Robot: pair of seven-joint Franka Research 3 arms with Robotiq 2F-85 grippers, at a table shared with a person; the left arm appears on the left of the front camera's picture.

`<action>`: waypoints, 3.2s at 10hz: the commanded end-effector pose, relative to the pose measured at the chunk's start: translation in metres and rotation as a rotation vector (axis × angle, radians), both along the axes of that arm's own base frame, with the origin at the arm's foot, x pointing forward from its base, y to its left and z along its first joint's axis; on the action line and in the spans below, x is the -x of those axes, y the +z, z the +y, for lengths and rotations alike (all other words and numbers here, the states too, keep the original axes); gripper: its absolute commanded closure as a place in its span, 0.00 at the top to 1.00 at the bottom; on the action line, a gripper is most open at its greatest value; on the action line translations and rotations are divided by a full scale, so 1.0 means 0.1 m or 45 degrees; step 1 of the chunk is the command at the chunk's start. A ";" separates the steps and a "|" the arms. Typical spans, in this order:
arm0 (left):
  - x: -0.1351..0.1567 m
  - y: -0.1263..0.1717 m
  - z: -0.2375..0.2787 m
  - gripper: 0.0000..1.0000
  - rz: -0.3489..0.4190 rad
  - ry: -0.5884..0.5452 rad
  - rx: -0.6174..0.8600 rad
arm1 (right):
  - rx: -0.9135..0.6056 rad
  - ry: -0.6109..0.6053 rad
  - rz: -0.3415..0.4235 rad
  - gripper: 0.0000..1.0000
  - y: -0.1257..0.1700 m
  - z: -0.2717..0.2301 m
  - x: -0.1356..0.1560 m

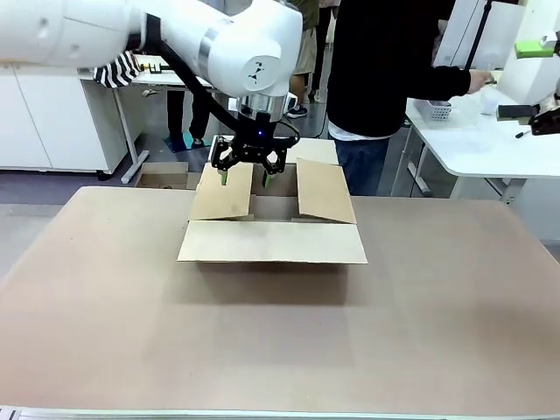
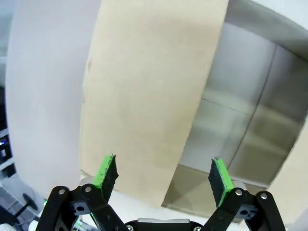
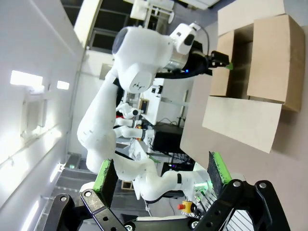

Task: Pack the gift set into the box.
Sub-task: Place both hands on the side flaps of the Package Box and spread them outward.

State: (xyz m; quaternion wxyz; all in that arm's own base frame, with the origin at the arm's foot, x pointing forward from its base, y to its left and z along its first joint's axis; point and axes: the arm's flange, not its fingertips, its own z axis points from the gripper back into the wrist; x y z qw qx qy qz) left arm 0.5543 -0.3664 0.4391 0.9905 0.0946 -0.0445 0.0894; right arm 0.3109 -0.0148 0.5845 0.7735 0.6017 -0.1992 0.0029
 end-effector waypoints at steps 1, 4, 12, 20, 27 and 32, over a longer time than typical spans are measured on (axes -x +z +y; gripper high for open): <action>-0.22 -0.08 -0.14 1.00 0.035 0.016 -0.101 | -0.022 0.009 -0.042 1.00 0.01 0.02 -0.04; -0.36 -0.32 -0.20 1.00 0.026 0.001 -0.258 | -0.022 0.009 -0.042 1.00 0.01 0.02 -0.04; -0.24 -0.14 -0.10 1.00 -0.031 0.065 -0.597 | -0.022 0.009 -0.042 1.00 0.01 0.02 -0.04; -0.04 0.37 0.70 1.00 -0.107 0.203 -0.431 | -0.022 0.009 -0.042 1.00 0.01 0.02 -0.04; 0.18 0.23 1.87 1.00 -0.054 0.202 0.082 | -0.022 0.009 -0.042 1.00 0.01 0.02 -0.04; 0.28 0.03 2.45 1.00 -0.139 0.035 0.559 | -0.022 0.009 -0.042 1.00 0.01 0.02 -0.04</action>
